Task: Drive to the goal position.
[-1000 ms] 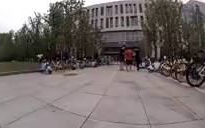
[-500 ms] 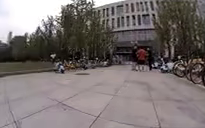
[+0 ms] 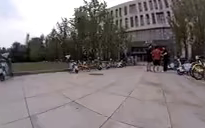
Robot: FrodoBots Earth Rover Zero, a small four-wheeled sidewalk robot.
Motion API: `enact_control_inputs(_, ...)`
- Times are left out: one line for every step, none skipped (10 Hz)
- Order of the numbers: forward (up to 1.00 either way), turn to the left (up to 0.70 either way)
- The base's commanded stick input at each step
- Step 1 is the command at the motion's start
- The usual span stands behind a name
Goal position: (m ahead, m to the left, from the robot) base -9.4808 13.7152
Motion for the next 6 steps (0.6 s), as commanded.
enact_control_inputs(0.0, 0.7)
enact_control_inputs(0.0, 0.7)
enact_control_inputs(0.0, 0.7)
enact_control_inputs(0.0, 0.7)
enact_control_inputs(0.0, 0.7)
enact_control_inputs(0.0, 0.7)
